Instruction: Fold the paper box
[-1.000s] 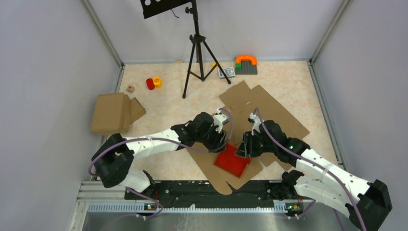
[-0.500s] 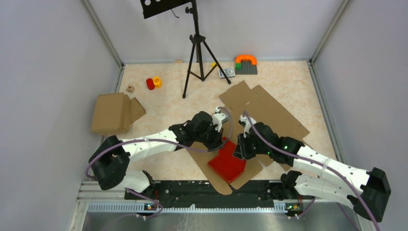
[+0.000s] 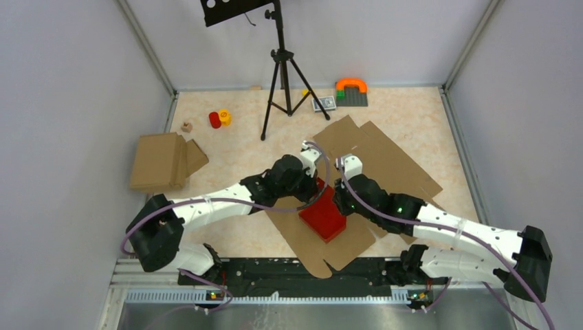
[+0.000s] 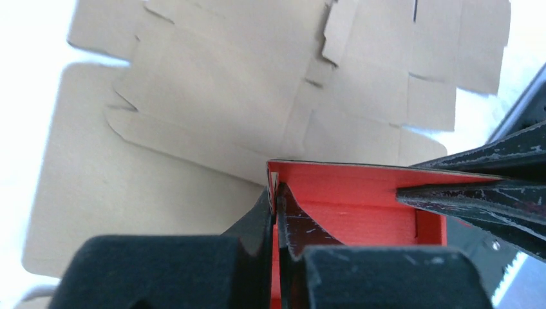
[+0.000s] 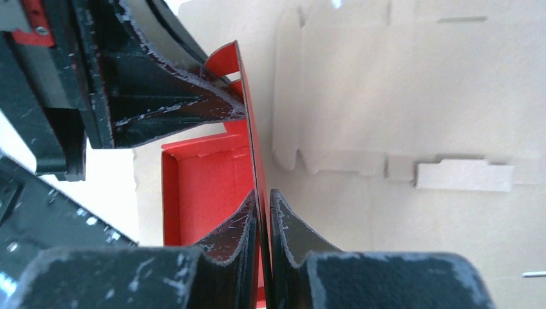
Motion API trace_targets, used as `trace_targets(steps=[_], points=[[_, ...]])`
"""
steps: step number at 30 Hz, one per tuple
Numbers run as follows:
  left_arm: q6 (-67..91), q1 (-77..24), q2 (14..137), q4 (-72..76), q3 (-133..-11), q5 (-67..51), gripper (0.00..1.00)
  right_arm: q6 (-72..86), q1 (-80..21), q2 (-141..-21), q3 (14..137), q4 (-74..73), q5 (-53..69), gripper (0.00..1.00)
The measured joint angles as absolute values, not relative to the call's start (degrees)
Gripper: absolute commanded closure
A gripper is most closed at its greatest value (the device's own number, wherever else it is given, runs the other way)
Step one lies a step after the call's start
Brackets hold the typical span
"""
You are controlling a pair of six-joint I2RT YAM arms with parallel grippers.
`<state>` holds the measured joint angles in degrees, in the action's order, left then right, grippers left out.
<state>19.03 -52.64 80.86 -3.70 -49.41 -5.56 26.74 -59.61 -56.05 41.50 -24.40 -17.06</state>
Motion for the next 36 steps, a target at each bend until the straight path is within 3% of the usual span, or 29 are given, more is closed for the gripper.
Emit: trace_targets(steps=[5,11,15,19,24,26,28,31,36], points=[[16.4,-52.3,80.9,9.3,-43.4,-2.0,1.00,21.9,-60.6,-56.9,37.1,-15.7,-24.9,0.91],[16.3,-52.6,82.6,21.1,-35.5,-0.8,1.00,18.3,-64.6,-59.7,29.4,-4.6,-30.9,0.78],[16.8,-53.7,82.7,27.2,-32.1,1.2,1.00,18.0,-64.8,-59.5,27.2,-2.0,-32.1,0.75],[17.4,-56.2,81.8,30.1,-29.9,4.7,1.00,18.0,-64.8,-57.4,25.5,-1.5,-31.8,0.61],[18.6,-59.0,81.7,30.4,-29.6,8.2,1.00,19.9,-64.8,-55.4,25.3,-5.0,-30.4,0.32],[19.4,-59.5,81.7,30.4,-29.5,9.0,1.00,22.0,-64.8,-53.4,25.3,-7.8,-29.7,0.27],[19.8,-59.9,81.7,30.5,-29.4,10.0,1.00,24.5,-64.8,-50.5,25.8,-11.5,-29.4,0.27],[20.0,-60.9,81.6,30.5,-29.2,11.9,1.00,28.4,-64.8,-46.6,27.6,-17.5,-29.4,0.35],[20.0,-62.6,81.6,30.4,-29.1,14.5,1.00,34.1,-64.8,-43.0,30.2,-25.4,-29.7,0.53]])
